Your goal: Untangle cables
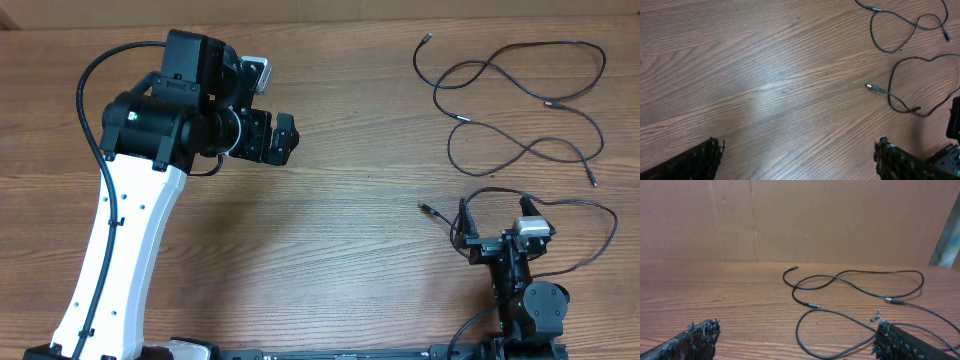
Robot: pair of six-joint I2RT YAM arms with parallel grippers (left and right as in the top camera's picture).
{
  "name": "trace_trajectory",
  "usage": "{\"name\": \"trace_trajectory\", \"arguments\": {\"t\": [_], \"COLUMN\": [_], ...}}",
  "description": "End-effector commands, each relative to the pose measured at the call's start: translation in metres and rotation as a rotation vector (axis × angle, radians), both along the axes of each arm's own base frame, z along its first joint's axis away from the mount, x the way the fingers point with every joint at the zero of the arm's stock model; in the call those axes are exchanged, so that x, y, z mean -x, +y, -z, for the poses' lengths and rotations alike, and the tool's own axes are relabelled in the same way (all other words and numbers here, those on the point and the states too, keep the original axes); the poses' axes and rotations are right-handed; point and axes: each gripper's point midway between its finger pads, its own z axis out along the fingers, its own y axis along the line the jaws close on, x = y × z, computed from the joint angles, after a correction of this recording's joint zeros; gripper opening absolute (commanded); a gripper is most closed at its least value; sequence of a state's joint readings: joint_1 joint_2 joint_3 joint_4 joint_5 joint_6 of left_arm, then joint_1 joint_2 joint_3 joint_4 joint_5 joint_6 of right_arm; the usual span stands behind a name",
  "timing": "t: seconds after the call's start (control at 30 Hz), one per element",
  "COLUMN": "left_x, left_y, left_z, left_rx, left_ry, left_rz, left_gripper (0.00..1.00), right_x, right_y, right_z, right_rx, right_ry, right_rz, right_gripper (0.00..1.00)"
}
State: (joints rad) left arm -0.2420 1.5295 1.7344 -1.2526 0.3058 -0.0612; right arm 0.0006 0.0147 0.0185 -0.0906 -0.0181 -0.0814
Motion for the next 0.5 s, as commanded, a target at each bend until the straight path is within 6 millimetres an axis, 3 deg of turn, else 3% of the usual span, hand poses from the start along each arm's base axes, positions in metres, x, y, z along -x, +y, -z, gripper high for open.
{"name": "trace_trajectory", "arguments": {"t": [0.0,0.17,0.47], "left_x": [0.003,0.009,0.015], "left_y": [0.001,0.007,0.007], "left_z": [-0.003,0.001,-0.013], "left_rx": [0.005,-0.022,0.012], "left_ry": [-0.002,0.026,-0.090], "left_rz": [-0.012,-0.025,-0.023], "left_gripper": [0.99,1.00,1.00], "right_x": [0.000,0.000,0.000], "right_y": [0.000,0.000,0.000], "right_z": [0.001,0.001,0.001], "right_rx": [-0.001,-0.001,-0.001], "right_ry": [-0.008,-0.008,-0.008], "right_rz": [0.005,0.005,0.005], "right_gripper": [1.00,1.00,1.00]}}
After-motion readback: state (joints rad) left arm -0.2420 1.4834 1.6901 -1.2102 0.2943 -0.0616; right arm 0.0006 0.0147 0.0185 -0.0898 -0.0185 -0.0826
